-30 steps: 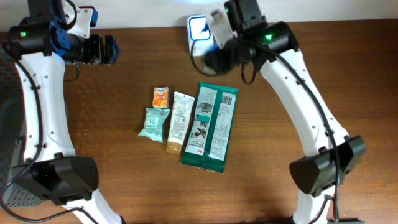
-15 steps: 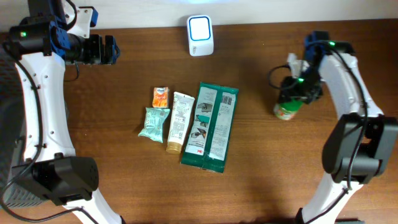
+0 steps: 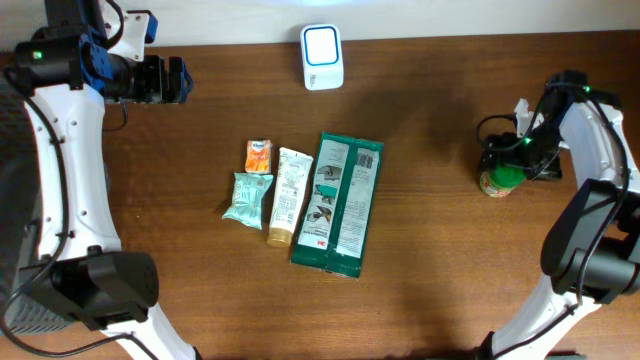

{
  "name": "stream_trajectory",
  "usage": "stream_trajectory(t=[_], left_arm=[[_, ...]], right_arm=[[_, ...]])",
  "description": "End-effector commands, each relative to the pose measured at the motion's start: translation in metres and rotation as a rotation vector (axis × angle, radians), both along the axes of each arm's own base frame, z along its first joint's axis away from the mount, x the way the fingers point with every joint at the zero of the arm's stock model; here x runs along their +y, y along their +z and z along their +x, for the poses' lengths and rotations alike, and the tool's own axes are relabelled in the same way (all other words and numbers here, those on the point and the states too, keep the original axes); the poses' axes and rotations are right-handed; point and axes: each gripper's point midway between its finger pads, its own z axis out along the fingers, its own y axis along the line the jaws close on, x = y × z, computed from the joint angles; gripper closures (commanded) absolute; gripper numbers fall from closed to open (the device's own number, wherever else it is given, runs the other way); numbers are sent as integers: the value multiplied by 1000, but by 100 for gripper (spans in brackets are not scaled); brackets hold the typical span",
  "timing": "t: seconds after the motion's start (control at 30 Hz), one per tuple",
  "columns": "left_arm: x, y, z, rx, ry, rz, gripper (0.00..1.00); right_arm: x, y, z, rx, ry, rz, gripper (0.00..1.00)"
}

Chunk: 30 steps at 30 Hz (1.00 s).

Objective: Scan the item barcode
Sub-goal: 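Carry the jar right and set it down, opening the right gripper, then reach the right gripper to the white Pantene tube and grasp it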

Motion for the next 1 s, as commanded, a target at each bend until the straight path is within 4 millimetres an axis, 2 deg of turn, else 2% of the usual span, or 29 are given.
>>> stream_trajectory(t=[0.0,0.03,0.1,0.13,0.2,0.33,0.37,0.43,0.53,0.63,0.73,0.8,0.83,0.9,0.97], left_arm=[[0,5,0,-17,-12,-1,1],[0,5,0,-17,-12,-1,1],[0,5,0,-17,-12,-1,1],[0,5,0,-17,-12,-1,1],[0,5,0,-17,-12,-1,1],[0,5,0,-17,-12,-1,1],[0,5,0,-17,-12,-1,1],[0,5,0,-17,-12,-1,1],[0,5,0,-17,-13,-1,1],[0,5,0,-17,-13,-1,1],[0,5,0,-17,-13,-1,1],[0,5,0,-17,-13,-1,1],[0,5,0,-17,-13,-1,1],[0,5,0,-17,-13,-1,1],[0,5,0,-17,-13,-1,1]], right_arm=[[9,71,22,-129,-86,72,2],[19,94,24,-148,-92,131,2],[41,123,25,-178,-66,216,2],[58,134,27,-193,-39,269,2],[93,136,32,-195,26,349,2],[163,108,31,-134,158,378,1],[183,97,29,-112,171,386,6],[211,80,29,-93,163,396,12],[260,56,31,-105,175,390,18],[323,52,28,-148,204,387,20],[368,46,15,-136,195,396,32],[383,31,7,-92,187,394,37],[389,17,2,-53,175,385,41],[391,5,0,-19,149,381,49],[391,-8,-1,8,141,376,51]])
